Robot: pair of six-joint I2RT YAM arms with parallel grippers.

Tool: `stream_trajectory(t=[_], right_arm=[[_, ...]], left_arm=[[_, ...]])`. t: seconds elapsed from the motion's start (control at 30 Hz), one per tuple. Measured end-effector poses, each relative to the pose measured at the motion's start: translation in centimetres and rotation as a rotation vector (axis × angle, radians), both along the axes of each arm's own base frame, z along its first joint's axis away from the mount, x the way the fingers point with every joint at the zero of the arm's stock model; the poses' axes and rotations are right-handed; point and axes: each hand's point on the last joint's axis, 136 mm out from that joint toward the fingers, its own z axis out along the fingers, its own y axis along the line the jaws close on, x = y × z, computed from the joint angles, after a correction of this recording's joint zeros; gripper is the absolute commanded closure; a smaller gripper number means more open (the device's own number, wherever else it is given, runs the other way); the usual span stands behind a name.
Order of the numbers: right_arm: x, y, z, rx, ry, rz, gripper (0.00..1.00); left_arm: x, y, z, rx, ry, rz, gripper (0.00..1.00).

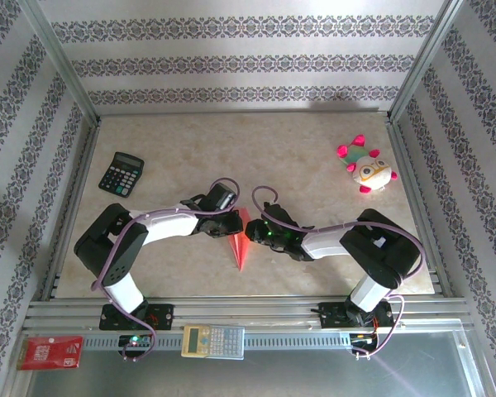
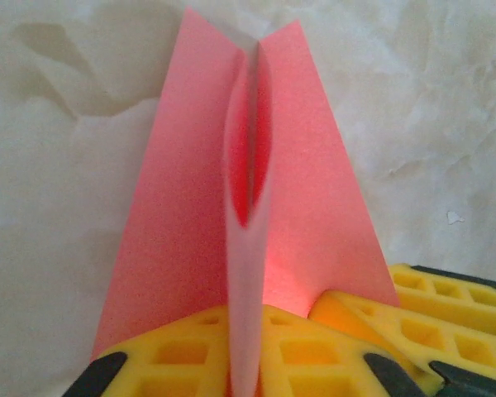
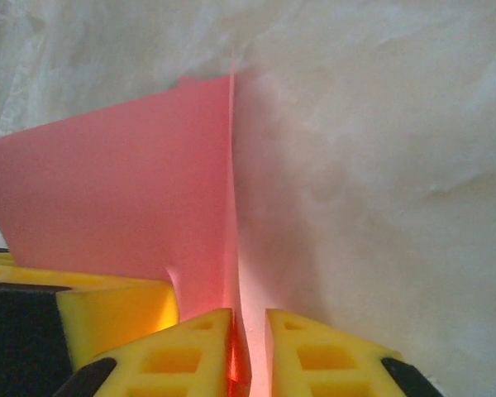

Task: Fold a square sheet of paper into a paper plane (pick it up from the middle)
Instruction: Move the paper plane to the center of the table.

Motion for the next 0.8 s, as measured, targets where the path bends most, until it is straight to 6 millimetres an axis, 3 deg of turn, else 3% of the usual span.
stream_trajectory(t=[0.2, 0.33, 0.5, 0.8], right_arm=[[0.7, -1.2, 1.5, 0.046, -0.015, -0.022, 0.57], [1.4, -2.3, 3.9, 0.107, -0.057, -0.046, 0.56], [2.6, -4.1, 6.3, 0.155, -0.109, -0.088, 0.55], [2.8, -8.2, 5.2, 0.143, -0.086, -0.163, 0.55]], left_arm=[[1.1, 0.2, 0.9, 0.051, -0.040, -0.018, 0.91], [2.1, 1.2, 1.5, 0.097, -0.052, -0.028, 0.91], [5.2, 2.1, 1.6, 0.165, -0.057, -0.041, 0.89], [8.8, 3.1, -0.7, 0.264, 0.004, -0.079, 0.89]])
